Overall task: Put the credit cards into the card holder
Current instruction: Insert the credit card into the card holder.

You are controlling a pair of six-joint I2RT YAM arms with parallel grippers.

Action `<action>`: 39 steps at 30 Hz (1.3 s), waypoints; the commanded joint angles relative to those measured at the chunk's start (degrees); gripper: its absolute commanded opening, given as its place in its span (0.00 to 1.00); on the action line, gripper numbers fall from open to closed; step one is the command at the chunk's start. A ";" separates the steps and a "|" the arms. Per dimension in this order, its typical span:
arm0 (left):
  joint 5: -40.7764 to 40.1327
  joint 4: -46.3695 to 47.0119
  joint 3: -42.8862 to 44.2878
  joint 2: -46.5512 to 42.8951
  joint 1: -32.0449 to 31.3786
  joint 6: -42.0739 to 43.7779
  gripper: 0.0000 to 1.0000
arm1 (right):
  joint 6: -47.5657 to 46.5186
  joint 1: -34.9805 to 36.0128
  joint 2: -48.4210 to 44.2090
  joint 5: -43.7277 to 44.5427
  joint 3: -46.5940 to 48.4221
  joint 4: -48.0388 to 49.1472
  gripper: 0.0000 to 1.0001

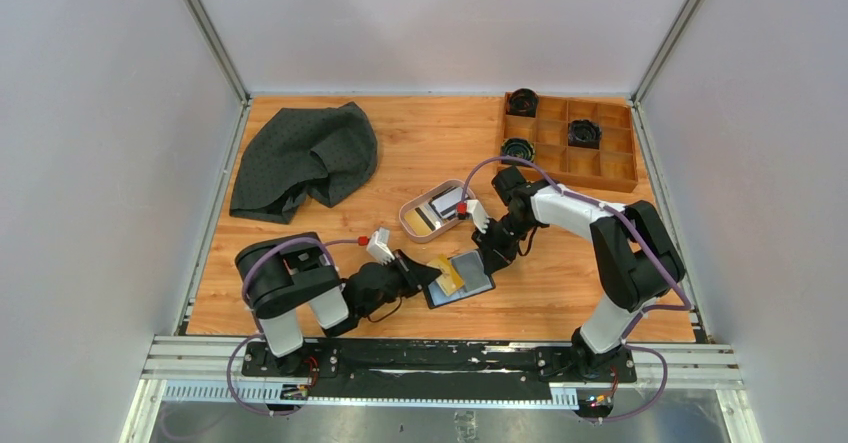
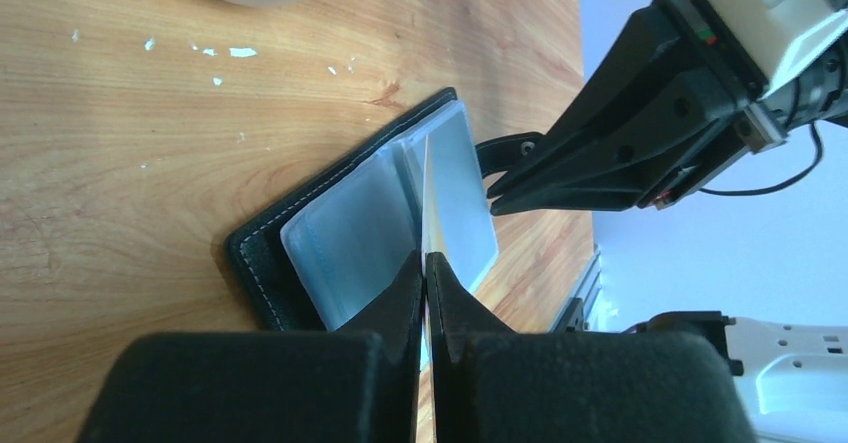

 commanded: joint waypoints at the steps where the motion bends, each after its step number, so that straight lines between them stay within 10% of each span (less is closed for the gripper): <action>1: -0.19 1.45 0.75 4.42 -0.44 -0.08 0.00 | 0.30 0.11 0.35 0.65 1.11 -1.31 0.14; 39: 5.29 8.00 2.03 13.37 -0.40 -12.07 0.00 | 0.26 1.14 0.26 -0.04 1.19 -1.31 0.14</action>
